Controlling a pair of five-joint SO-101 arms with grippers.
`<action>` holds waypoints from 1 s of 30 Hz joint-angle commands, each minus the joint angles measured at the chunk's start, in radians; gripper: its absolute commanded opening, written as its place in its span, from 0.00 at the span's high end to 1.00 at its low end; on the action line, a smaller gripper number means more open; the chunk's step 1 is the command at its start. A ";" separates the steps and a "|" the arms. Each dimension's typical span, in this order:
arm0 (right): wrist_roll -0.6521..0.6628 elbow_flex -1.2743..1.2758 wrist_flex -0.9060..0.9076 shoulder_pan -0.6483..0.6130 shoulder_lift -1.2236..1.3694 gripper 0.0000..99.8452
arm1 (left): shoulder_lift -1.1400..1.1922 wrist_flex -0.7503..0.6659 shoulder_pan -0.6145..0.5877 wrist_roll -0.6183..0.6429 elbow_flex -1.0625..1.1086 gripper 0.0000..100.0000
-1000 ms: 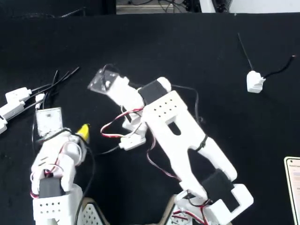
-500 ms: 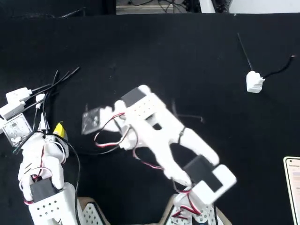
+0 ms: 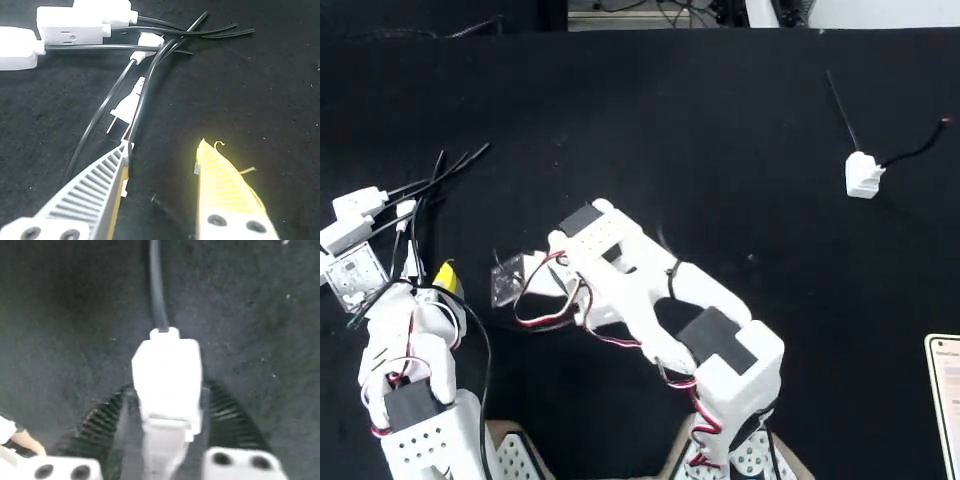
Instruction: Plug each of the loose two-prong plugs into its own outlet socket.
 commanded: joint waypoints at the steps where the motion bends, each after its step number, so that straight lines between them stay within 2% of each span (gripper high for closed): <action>1: -0.104 -0.067 0.025 0.089 -0.051 0.96 | -0.002 -0.018 -0.001 0.003 -0.068 0.78; 5: -0.133 -0.076 0.068 0.210 -0.194 0.99 | -0.002 -0.018 0.001 0.003 -0.068 0.78; 7: -0.204 -0.077 0.069 0.292 -0.282 0.99 | -0.002 -0.018 0.001 0.003 -0.067 0.78; 10: -0.353 -0.090 0.075 0.459 -0.381 0.99 | -0.002 -0.018 0.002 0.003 -0.067 0.78; 13: -0.496 -0.122 0.075 0.683 -0.420 0.99 | -0.002 -0.018 0.031 0.003 -0.061 0.78; 16: -0.552 -0.193 0.075 0.890 -0.403 0.99 | -0.002 -0.018 0.059 0.003 -0.056 0.78; 18: -0.551 -0.245 0.077 0.974 -0.377 0.99 | -0.002 -0.018 0.070 0.002 -0.056 0.78; 22: -0.557 -0.363 0.068 1.054 -0.277 0.99 | -0.002 -0.020 0.077 0.002 -0.051 0.78; 30: -0.654 -0.797 0.144 1.077 0.114 0.99 | -0.002 -0.041 0.076 0.002 -0.031 0.78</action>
